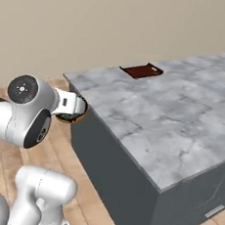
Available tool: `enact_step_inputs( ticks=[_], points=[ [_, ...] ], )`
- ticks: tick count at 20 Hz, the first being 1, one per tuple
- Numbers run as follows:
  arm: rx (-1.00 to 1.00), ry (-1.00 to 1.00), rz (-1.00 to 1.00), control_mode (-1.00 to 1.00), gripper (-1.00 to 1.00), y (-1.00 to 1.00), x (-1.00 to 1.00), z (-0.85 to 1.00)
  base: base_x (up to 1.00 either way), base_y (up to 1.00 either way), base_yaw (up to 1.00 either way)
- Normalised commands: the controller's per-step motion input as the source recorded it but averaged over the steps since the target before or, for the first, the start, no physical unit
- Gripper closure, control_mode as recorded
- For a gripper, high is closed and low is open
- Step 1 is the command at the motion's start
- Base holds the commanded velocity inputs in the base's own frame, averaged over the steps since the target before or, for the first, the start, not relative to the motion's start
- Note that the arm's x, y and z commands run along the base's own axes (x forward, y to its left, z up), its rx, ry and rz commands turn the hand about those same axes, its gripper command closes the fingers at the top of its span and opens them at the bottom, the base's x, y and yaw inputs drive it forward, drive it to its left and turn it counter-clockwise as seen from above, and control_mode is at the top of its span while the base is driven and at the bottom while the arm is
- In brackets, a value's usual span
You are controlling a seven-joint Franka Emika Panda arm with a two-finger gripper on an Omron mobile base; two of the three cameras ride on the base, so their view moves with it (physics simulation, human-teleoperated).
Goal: Take the donuts from the fridge and place them on the empty tray on the dining counter.
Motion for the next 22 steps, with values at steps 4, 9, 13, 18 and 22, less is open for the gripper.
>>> enact_step_inputs(
  ticks=[4, 9, 13, 18, 22],
  points=[
    [0.00, 0.00, 0.00, 1.00, 1.00, 0.00, 0.00, 0.00, 0.59, 1.00, -0.63],
    [0.00, 0.00, 0.00, 1.00, 1.00, 0.00, 0.00, 0.00, 0.50, 1.00, -0.56],
    [0.00, 0.00, 0.00, 1.00, 1.00, 0.00, 0.00, 0.00, 0.35, 1.00, -0.42],
    [0.00, 0.00, 0.00, 1.00, 1.00, 0.00, 0.00, 0.00, 0.27, 1.00, -0.31],
    [0.00, 0.00, 0.00, 1.00, 1.00, 0.00, 0.00, 0.00, 0.22, 1.00, -0.27]
  ],
)
